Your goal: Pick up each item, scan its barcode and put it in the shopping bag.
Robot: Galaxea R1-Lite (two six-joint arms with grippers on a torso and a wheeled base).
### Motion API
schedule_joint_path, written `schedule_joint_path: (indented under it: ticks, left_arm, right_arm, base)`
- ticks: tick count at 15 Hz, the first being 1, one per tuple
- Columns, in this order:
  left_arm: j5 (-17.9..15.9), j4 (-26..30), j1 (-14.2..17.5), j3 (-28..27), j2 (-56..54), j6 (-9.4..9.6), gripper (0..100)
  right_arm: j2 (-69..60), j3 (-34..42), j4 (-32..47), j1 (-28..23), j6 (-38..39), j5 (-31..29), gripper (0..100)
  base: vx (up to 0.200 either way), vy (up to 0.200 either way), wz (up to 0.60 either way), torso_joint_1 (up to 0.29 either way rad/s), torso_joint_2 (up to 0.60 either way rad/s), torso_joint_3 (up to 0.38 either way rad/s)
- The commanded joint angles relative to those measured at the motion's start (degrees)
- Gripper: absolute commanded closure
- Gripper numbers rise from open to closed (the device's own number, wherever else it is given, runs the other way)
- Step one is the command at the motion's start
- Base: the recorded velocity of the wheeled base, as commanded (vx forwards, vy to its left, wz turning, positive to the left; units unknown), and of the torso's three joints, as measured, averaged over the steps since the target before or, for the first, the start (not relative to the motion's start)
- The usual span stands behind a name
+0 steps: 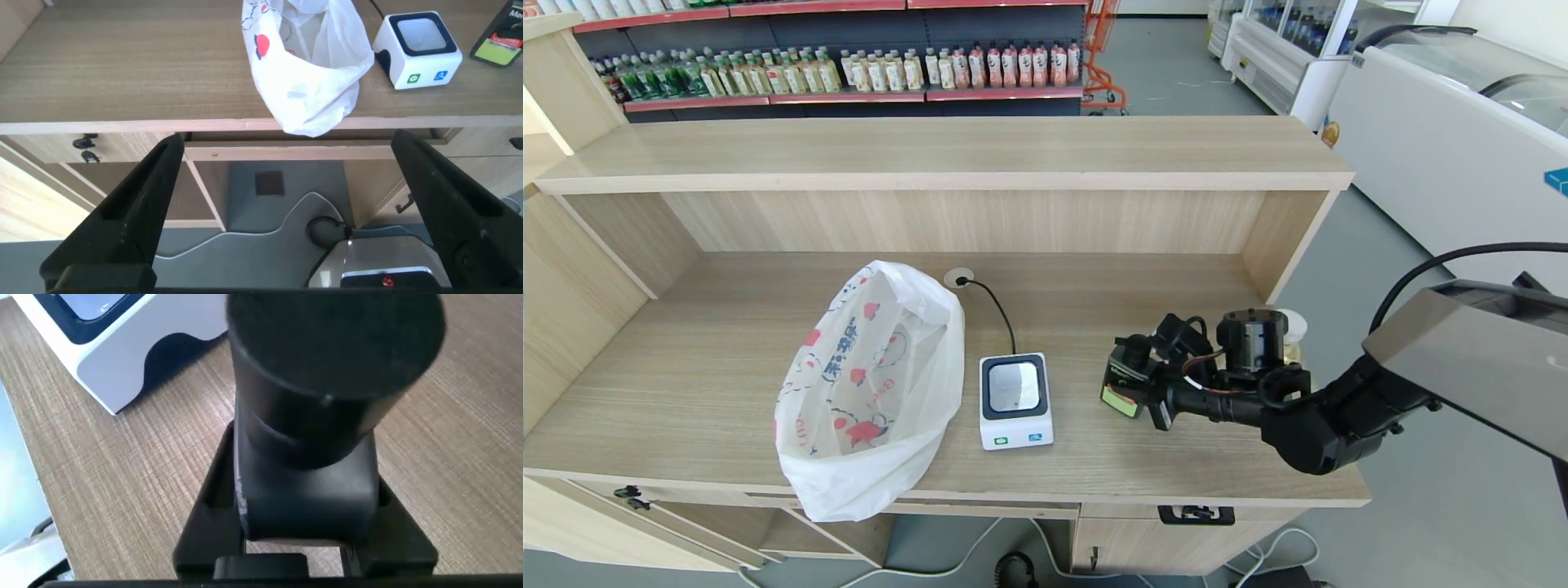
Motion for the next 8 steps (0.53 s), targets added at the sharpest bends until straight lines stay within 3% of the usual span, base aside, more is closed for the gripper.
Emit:
schedule_joint_path:
  ticks: [1,4,8]
  left_arm:
    - [-0.01,0.0,0.09,0.0,-0.02,-0.01,0]
    - [-0.01,0.0,0.0,0.0,-0.02,-0.01,0]
    - [-0.01,0.0,0.0,0.0,-0.02,-0.01,0]
  right_arm:
    - [0.48,0.04,0.11,-0.13,-0.14,-0.06,100]
    - [-2.42,1.62,-0.51,-0.84,1.09,-0.06,100]
    - [-14.55,3.2,-0.51,-3.65,11.19,-0.06,100]
  base:
    - [0.0,0.0,0.0,0.0,0.0,0.0]
    - [0.0,0.0,0.0,0.0,0.0,0.0]
    - [0.0,0.0,0.0,0.0,0.0,0.0]
